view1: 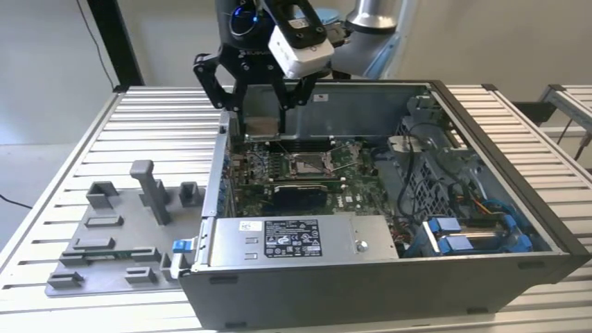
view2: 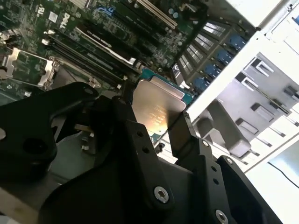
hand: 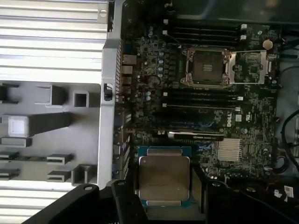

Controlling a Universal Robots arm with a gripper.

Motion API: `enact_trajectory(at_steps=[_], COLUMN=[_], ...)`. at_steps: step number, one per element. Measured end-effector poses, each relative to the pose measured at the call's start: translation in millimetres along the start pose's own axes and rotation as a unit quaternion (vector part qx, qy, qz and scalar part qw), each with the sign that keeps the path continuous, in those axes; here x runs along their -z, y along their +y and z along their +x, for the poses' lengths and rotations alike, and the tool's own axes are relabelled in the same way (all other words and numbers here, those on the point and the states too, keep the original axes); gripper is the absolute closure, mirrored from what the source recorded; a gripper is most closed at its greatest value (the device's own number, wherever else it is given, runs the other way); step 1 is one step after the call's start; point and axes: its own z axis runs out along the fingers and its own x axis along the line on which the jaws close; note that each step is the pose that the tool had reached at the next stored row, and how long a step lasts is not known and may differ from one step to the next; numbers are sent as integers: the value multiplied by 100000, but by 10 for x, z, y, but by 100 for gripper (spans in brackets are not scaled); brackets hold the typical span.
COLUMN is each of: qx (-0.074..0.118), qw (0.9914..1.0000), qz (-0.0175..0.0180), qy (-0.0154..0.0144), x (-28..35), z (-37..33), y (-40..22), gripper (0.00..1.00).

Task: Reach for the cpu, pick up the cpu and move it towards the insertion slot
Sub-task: 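Pick up the cpu and move it towards the insertion slot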

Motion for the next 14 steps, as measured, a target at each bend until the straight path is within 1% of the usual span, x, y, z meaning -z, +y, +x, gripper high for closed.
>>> enact_trajectory(at_steps=[14], qx=[3], qw=[100000], qz=[1], qy=[12], x=[-9], z=[-638], y=[-16], gripper=[100])
